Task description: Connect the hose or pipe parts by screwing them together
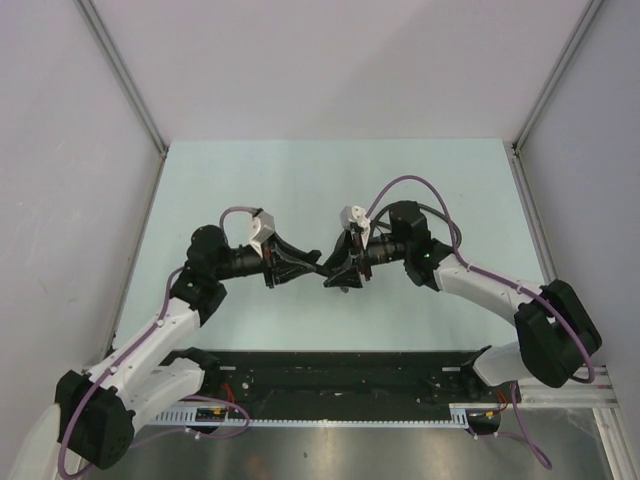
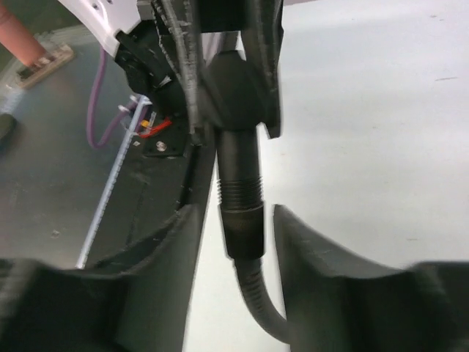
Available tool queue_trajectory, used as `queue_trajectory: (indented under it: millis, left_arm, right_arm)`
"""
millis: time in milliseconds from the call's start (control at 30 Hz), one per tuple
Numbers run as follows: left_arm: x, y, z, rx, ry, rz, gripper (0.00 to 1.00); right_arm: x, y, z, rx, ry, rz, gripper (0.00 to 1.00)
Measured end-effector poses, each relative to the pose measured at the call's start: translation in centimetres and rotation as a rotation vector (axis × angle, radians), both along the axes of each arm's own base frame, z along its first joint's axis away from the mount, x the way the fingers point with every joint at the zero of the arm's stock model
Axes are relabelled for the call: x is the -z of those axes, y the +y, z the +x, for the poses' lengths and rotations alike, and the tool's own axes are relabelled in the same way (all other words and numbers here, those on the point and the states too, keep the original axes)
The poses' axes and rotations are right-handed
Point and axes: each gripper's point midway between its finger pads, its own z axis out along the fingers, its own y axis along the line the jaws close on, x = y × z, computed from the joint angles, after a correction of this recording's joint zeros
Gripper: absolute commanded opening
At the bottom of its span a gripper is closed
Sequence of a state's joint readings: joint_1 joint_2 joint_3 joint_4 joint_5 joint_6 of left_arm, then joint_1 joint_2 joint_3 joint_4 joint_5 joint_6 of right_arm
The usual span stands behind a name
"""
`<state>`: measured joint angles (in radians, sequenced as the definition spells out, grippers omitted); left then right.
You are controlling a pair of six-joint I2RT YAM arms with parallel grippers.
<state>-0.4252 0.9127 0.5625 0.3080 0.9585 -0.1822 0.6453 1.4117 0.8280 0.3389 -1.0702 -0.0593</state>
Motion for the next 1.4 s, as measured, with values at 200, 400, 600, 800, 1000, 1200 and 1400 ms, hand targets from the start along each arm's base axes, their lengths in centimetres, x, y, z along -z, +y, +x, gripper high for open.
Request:
queue_trajectory:
  millis: [200,400,600,800,1000,1200,1400]
  left_arm:
    - [0.4,1.1,2.8,-0.22,0.098,0.0,0.0]
    - [-1.0,2.8,4.5,-0.425,0.218,-0.042,0.0]
    - [-3.1,4.0,5.5,-0.583,0.418,-0.106,0.0]
    - [-3.9,4.1,5.8,-0.659,0.667,-0.116,0.0]
    - [-2.2,3.8,4.8,-0.678,0.881,-0.114,0.0]
    - [-2.2,3.6,4.4,-0.682,0.971,-0.139,0.01]
    - [-2.3,3.3,4.0,-0.666,1.017,-0.151,0.0]
  right_arm:
    - [-1.7,-0.9,1.0,0.136,-0.069,-0.026,0.86]
    - [-3.4,-0.5,3.1,0.405,-0.279,-0.075,0.84]
    - [-3.5,0.4,3.1,0.59,-0.543,-0.097,0.79]
    - [-4.6,0.2,3.7,0.712,-0.733,-0.098,0.77]
    - [-5.7,0.5,4.3,0.767,-0.845,-0.094,0.73]
    - [-4.9,1.5,4.1,0.748,-0.897,-0.115,0.72]
    - [-4.3,2.3,3.7,0.73,-0.921,-0.12,0.42]
